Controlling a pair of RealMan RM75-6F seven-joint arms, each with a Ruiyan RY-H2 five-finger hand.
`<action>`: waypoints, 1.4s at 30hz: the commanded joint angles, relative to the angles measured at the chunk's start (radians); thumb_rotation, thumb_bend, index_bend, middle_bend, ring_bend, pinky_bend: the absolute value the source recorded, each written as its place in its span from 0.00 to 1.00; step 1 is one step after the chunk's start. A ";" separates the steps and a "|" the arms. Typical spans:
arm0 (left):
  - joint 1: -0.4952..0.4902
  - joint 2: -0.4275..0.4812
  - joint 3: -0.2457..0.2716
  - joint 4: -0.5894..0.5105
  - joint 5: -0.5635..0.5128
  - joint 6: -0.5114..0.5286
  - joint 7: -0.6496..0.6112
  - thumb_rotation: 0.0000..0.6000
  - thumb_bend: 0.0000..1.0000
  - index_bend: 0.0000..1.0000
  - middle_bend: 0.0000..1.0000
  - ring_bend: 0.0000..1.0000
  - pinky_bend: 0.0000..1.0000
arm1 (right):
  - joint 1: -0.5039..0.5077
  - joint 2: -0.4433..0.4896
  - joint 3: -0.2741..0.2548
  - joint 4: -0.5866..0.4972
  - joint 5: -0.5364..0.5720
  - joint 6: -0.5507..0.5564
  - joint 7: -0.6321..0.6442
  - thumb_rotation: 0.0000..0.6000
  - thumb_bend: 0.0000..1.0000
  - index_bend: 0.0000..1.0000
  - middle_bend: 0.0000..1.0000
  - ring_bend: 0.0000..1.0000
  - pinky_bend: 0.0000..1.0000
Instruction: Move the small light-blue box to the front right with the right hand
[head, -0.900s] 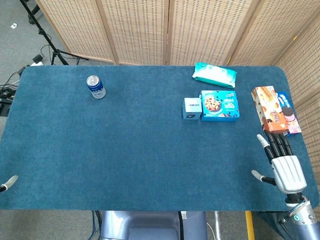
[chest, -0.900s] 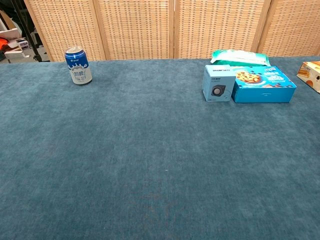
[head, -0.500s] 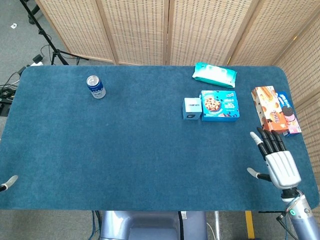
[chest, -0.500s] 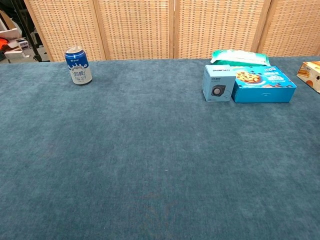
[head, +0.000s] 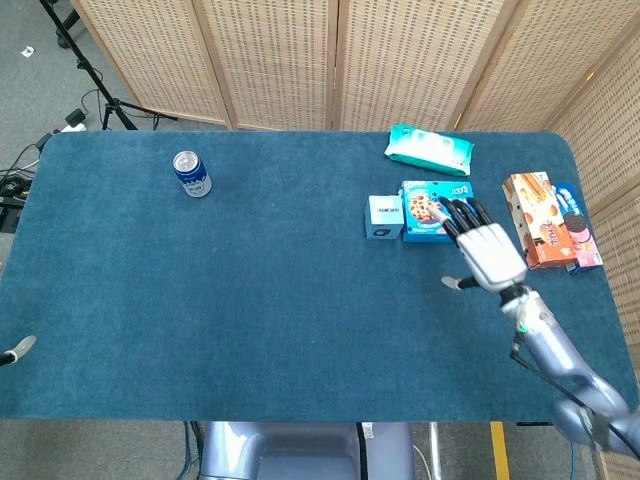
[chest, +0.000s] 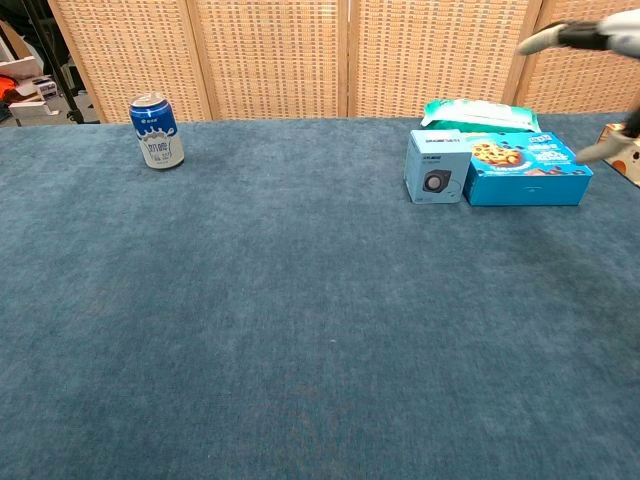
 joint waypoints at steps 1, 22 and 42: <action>-0.012 -0.007 -0.009 0.000 -0.020 -0.020 0.019 1.00 0.00 0.00 0.00 0.00 0.00 | 0.137 -0.094 0.059 0.106 0.159 -0.170 -0.091 1.00 0.00 0.00 0.00 0.00 0.00; -0.049 -0.042 -0.039 0.008 -0.113 -0.092 0.101 1.00 0.00 0.00 0.00 0.00 0.00 | 0.424 -0.434 0.061 0.603 0.456 -0.426 -0.201 1.00 0.00 0.00 0.02 0.00 0.00; -0.065 -0.057 -0.047 0.038 -0.119 -0.108 0.088 1.00 0.00 0.00 0.00 0.00 0.00 | 0.459 -0.567 0.051 0.816 0.306 -0.320 0.015 1.00 0.20 0.51 0.58 0.41 0.17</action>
